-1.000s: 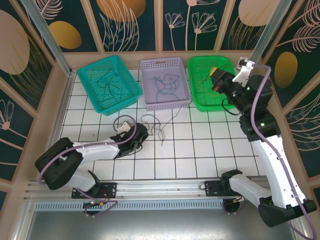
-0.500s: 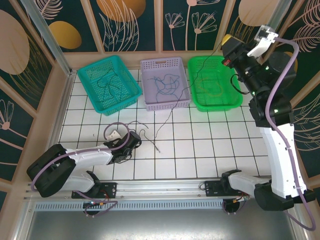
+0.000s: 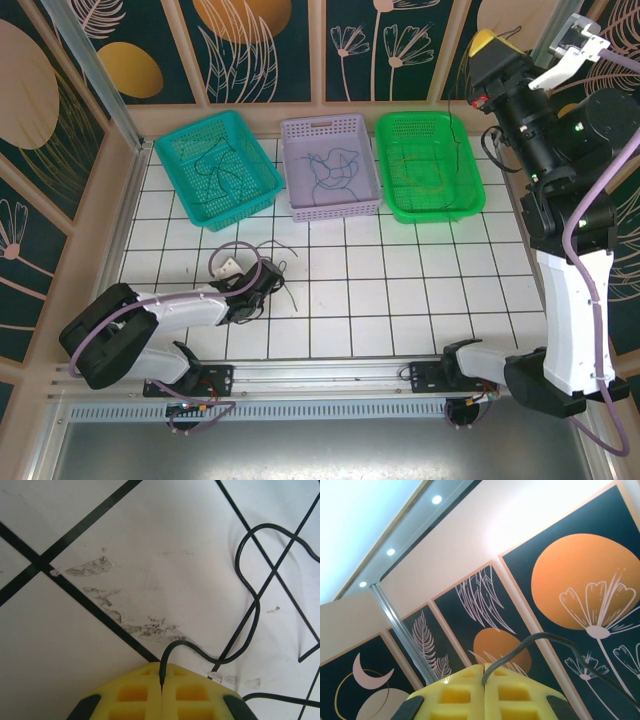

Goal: Untangle the cables

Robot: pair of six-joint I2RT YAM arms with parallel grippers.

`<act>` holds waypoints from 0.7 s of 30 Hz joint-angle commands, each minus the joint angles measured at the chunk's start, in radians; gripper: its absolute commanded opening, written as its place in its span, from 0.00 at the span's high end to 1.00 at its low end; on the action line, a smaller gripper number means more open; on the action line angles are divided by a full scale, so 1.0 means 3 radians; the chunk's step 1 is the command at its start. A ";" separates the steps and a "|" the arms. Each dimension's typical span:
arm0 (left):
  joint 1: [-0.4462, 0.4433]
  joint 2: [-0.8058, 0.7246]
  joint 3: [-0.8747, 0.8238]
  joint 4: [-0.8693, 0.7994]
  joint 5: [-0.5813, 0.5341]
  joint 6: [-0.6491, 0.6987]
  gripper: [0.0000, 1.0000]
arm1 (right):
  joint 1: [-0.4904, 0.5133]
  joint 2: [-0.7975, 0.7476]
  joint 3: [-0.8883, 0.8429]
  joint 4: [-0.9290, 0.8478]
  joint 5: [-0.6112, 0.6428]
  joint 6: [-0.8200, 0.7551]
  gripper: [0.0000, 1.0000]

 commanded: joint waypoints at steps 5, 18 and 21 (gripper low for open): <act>0.0027 -0.0113 0.0404 -0.0017 0.0059 0.0258 0.36 | -0.0024 0.0083 -0.0017 -0.0182 -0.0193 -0.0131 1.00; 0.0024 -0.0803 0.1118 0.0505 0.0570 0.1464 0.35 | 0.0017 0.0138 -0.0744 -0.0076 -0.1171 -0.0600 1.00; 0.0022 -0.0792 0.1403 0.0637 0.0901 0.1881 0.36 | 0.0081 0.0096 -0.1046 -0.0050 -0.1327 -0.1017 1.00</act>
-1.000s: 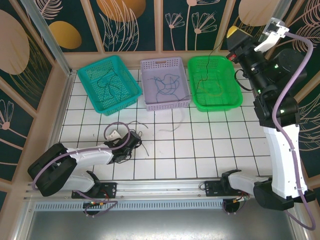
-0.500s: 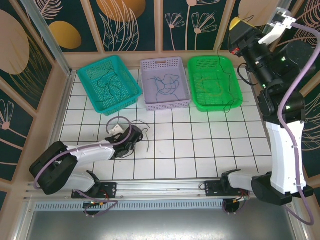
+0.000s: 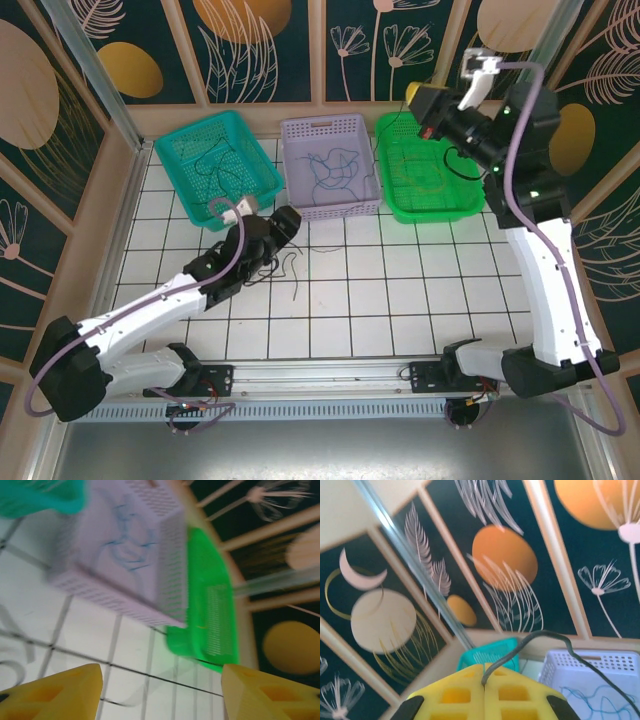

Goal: Untangle the cables

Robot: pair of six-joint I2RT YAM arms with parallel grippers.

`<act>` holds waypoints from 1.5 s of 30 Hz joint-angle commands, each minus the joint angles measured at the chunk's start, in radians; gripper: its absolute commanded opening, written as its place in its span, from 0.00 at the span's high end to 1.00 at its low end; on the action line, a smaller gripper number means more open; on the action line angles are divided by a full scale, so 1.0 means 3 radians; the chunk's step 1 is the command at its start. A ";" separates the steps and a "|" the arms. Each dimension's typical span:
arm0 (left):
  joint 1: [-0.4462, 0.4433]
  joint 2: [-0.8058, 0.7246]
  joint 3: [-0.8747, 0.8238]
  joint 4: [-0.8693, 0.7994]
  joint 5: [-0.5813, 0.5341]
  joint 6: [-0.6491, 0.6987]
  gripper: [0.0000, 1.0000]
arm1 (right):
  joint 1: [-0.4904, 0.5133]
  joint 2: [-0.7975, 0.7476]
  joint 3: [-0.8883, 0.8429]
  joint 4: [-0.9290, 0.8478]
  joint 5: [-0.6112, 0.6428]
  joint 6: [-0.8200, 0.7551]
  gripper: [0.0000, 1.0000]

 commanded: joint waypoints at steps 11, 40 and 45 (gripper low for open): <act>0.0009 0.0396 0.1369 -0.0128 0.0846 0.0814 0.36 | 0.0446 -0.0384 -0.1526 0.0603 -0.0428 -0.2106 1.00; 0.0008 0.0943 0.1355 -0.0057 0.1603 0.0095 0.27 | 0.1115 -0.0979 -0.3082 0.1507 0.0213 -0.3788 1.00; 0.0012 0.0976 0.1344 0.0043 0.1733 -0.0135 0.34 | 0.1158 -0.0949 -0.3111 0.1527 0.0255 -0.3838 1.00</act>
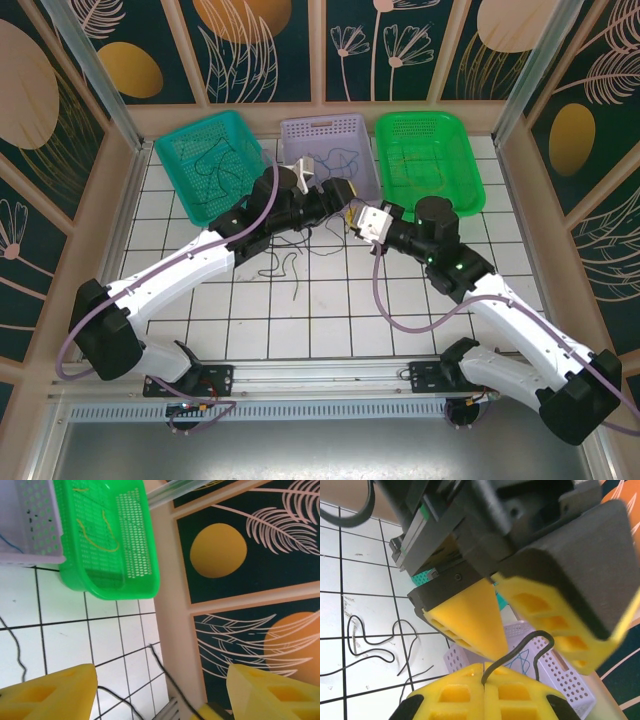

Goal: Untangle the cables

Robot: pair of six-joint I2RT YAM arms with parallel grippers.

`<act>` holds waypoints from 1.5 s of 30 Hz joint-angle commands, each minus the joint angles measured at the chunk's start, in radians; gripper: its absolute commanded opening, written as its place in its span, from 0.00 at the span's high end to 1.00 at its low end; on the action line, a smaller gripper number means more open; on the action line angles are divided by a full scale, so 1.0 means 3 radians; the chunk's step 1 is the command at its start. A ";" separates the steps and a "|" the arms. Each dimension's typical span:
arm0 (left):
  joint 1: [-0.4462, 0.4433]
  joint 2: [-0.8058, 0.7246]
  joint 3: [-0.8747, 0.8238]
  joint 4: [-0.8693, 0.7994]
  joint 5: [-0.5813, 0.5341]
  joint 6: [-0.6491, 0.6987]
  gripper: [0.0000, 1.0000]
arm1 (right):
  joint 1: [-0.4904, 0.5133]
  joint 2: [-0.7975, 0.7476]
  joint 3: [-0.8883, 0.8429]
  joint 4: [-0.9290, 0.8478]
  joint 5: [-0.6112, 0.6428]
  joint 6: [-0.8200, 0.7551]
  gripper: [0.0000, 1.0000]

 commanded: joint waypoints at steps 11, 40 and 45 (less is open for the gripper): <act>0.0011 0.0018 -0.0146 0.0322 0.0251 -0.0399 0.52 | 0.0081 0.0039 -0.0107 0.0301 0.0126 -0.0084 1.00; 0.0015 -0.0172 -0.0048 -0.0022 -0.0231 -0.0348 1.00 | 0.0091 0.0009 -0.0191 -0.0056 0.0068 0.0301 1.00; 0.0013 -0.0286 -0.0090 -0.0270 -0.0457 -0.0194 0.67 | 0.0050 0.0011 -0.0178 0.0014 0.0024 0.0673 1.00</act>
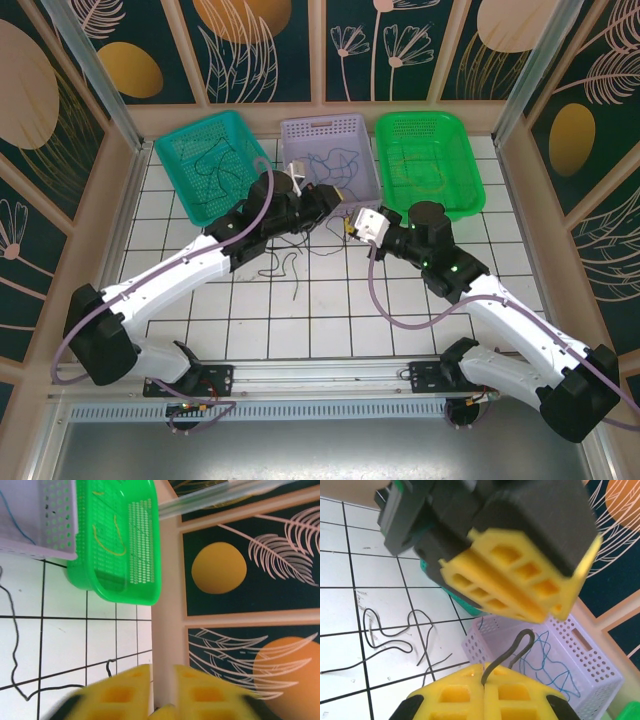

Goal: Untangle the cables

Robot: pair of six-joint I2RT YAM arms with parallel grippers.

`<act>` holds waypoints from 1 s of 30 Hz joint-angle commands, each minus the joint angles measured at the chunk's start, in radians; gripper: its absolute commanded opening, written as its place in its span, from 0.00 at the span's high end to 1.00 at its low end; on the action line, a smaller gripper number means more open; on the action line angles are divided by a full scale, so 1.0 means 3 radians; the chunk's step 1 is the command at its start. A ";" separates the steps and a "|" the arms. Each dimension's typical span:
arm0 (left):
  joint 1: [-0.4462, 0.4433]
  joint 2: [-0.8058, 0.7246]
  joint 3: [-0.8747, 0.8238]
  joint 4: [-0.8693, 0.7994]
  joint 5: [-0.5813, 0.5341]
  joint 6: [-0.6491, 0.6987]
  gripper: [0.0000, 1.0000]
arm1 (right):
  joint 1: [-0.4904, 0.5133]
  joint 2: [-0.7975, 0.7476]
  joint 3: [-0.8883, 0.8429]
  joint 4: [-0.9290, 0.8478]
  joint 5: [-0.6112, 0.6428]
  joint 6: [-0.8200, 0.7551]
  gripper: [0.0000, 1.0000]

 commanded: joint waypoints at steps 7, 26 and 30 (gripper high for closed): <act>0.0015 -0.0274 -0.0633 0.0761 0.0127 -0.0503 0.50 | -0.0098 -0.0085 -0.0196 0.0467 -0.0334 0.0551 1.00; -0.0065 -0.0074 -0.0702 0.0935 0.0296 -0.0966 0.41 | 0.0170 0.0282 -0.0488 0.1011 0.0743 -0.0959 1.00; -0.0073 0.0010 -0.0515 0.0620 0.0294 -0.0803 0.47 | 0.0229 0.0313 -0.0499 0.1041 0.0911 -0.1081 1.00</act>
